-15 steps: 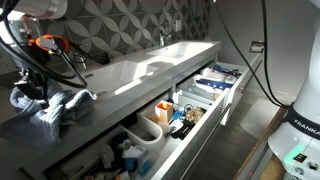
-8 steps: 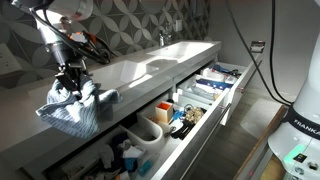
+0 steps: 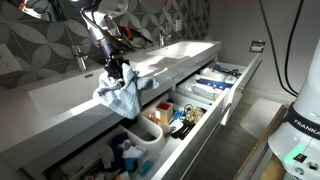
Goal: Pick up the blue towel and wipe the bathroom counter, put the blue towel back on the bathroom counter
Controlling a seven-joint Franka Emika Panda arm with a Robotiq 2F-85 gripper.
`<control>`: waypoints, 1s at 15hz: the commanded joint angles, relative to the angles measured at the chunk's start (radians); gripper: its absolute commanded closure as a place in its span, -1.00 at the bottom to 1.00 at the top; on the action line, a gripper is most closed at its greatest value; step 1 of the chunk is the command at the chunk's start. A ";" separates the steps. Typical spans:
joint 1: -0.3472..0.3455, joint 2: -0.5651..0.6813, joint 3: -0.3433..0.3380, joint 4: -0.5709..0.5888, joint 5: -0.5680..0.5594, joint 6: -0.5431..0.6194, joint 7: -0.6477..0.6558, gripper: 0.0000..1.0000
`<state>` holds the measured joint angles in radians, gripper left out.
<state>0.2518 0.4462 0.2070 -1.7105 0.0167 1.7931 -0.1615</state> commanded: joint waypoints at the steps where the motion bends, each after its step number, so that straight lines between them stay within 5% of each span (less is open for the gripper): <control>1: -0.038 -0.131 -0.051 -0.182 -0.014 0.012 0.113 0.87; 2: -0.030 -0.053 -0.027 -0.075 -0.003 -0.002 0.050 0.46; 8: -0.046 -0.105 -0.045 -0.146 -0.003 -0.001 0.093 0.46; 9: -0.038 -0.093 -0.047 -0.136 -0.020 0.003 0.108 0.87; 15: -0.061 -0.073 -0.131 -0.130 -0.105 0.166 0.333 0.87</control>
<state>0.2106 0.3526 0.1165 -1.8528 -0.0471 1.9006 0.0840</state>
